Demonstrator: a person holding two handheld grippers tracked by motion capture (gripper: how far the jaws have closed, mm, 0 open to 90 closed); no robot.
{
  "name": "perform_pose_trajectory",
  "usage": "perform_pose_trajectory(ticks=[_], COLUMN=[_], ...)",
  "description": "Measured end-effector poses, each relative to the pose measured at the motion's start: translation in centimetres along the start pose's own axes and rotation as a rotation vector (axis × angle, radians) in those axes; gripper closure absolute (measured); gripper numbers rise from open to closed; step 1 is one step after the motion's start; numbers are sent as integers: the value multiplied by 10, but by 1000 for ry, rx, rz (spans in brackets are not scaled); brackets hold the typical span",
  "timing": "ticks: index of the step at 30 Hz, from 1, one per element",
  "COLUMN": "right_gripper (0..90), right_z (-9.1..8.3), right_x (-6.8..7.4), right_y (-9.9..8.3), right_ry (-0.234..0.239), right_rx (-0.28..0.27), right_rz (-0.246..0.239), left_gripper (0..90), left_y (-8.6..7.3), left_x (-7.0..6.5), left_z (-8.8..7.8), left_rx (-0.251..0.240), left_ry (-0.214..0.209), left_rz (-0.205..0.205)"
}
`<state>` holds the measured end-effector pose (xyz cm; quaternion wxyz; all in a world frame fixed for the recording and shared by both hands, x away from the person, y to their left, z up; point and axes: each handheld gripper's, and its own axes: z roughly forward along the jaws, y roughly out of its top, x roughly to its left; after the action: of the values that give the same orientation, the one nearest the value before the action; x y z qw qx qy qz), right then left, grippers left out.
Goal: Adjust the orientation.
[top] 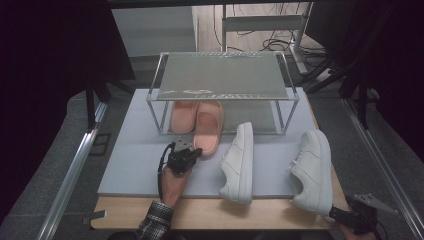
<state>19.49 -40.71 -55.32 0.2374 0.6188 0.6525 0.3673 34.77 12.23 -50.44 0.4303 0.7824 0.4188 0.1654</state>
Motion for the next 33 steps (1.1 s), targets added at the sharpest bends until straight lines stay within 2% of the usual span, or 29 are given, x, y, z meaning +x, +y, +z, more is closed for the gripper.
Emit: perform_pose_trajectory(ticks=[20, 33], right_gripper=[158, 158], right_z=[0, 0], right_x=[0, -1], right_y=[0, 0], right_ry=[4, 5], right_rx=[0, -1], right_rz=[2, 2], left_gripper=[893, 893], left_y=[22, 35], left_x=[16, 24], left_z=[22, 42], left_rx=[-10, -2], left_ry=[51, 86], left_rz=[-38, -44])
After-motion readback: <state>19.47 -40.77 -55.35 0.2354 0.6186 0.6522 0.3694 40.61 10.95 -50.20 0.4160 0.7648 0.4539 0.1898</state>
